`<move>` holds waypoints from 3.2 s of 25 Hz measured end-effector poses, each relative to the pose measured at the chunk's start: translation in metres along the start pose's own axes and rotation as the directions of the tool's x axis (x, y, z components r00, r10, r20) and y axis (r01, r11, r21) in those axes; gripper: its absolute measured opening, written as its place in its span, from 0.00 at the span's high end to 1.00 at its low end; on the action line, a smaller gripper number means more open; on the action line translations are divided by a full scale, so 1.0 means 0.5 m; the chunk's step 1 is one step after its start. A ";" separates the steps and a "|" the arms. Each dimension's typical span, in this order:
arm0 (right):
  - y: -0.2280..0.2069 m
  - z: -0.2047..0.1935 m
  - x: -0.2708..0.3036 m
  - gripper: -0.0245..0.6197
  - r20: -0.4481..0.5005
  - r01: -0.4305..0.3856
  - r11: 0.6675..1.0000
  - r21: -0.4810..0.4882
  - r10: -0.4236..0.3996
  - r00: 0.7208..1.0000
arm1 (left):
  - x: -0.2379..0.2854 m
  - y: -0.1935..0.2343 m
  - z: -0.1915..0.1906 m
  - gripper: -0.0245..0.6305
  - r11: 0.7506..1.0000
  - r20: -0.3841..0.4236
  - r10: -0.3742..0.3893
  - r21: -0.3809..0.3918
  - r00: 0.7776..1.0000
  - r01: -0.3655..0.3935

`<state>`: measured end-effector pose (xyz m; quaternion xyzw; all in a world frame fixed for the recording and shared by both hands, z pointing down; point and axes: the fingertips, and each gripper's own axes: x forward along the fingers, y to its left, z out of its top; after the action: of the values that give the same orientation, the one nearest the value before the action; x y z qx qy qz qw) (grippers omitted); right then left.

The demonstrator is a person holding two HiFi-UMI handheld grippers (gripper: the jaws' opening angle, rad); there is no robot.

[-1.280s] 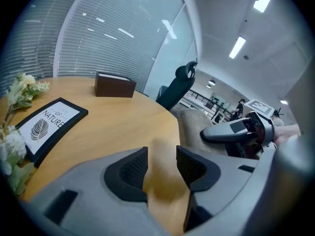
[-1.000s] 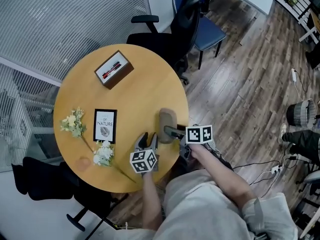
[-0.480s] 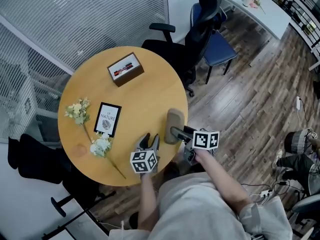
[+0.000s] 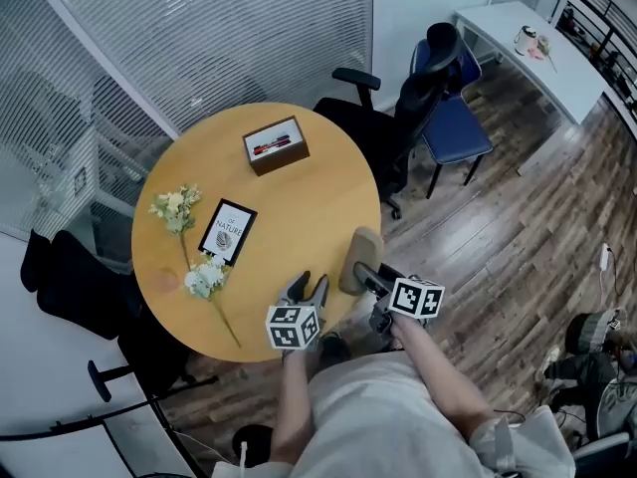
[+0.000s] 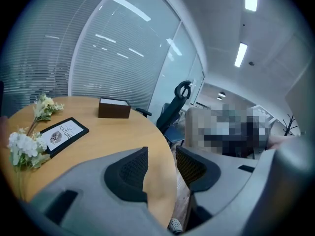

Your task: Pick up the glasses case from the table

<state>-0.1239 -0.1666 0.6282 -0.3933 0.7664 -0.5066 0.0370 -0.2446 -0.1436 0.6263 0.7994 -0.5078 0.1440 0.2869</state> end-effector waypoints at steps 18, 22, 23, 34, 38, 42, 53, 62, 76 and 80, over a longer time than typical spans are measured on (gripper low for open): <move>-0.029 -0.012 -0.161 0.58 -0.005 -0.027 0.957 -0.289 0.027 1.000 | -0.074 -0.161 -0.045 0.69 0.998 0.071 0.057 0.015 0.996 -0.058; -0.029 -0.012 -0.201 0.58 -0.015 -0.087 0.916 -0.392 0.089 0.996 | -0.087 -0.195 -0.054 0.69 0.997 0.096 0.070 0.024 0.993 -0.073; -0.033 -0.008 -0.210 0.58 -0.019 -0.082 0.902 -0.424 0.082 0.996 | -0.090 -0.204 -0.055 0.69 0.997 0.105 0.074 0.021 0.992 -0.076; -0.081 0.015 -0.297 0.58 -0.046 -0.047 0.800 -0.598 0.024 0.999 | -0.080 -0.297 -0.079 0.70 0.997 0.143 0.073 0.006 0.987 -0.074; -0.098 0.041 -0.313 0.58 -0.028 -0.028 0.790 -0.613 0.013 1.000 | -0.061 -0.320 -0.076 0.71 0.998 0.146 0.064 0.017 0.987 -0.067; -0.106 0.056 -0.334 0.58 -0.022 -0.019 0.769 -0.639 0.006 1.000 | -0.051 -0.338 -0.060 0.77 0.997 0.173 0.073 0.023 0.982 -0.078; -0.104 0.055 -0.356 0.58 -0.032 -0.039 0.761 -0.647 0.024 0.999 | -0.061 -0.362 -0.065 0.95 0.996 0.198 0.088 0.004 0.976 -0.090; -0.072 -0.008 -0.348 0.58 -0.094 -0.104 0.738 -0.667 0.055 0.994 | -0.082 -0.350 -0.097 0.95 0.996 0.177 0.086 -0.007 0.981 -0.086; -0.081 -0.013 -0.351 0.58 -0.101 -0.109 0.742 -0.661 0.056 0.993 | -0.064 -0.357 -0.106 0.95 0.996 0.163 0.092 -0.008 0.982 -0.092; -0.077 -0.009 -0.335 0.58 -0.102 -0.114 0.746 -0.656 0.061 0.993 | -0.070 -0.342 -0.093 0.95 0.994 0.171 0.107 -0.011 0.979 -0.107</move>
<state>0.0110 -0.0630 0.6039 -0.3257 0.9143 -0.2150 -0.1089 -0.1042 -0.0350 0.5915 0.7801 -0.5730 0.0893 0.2348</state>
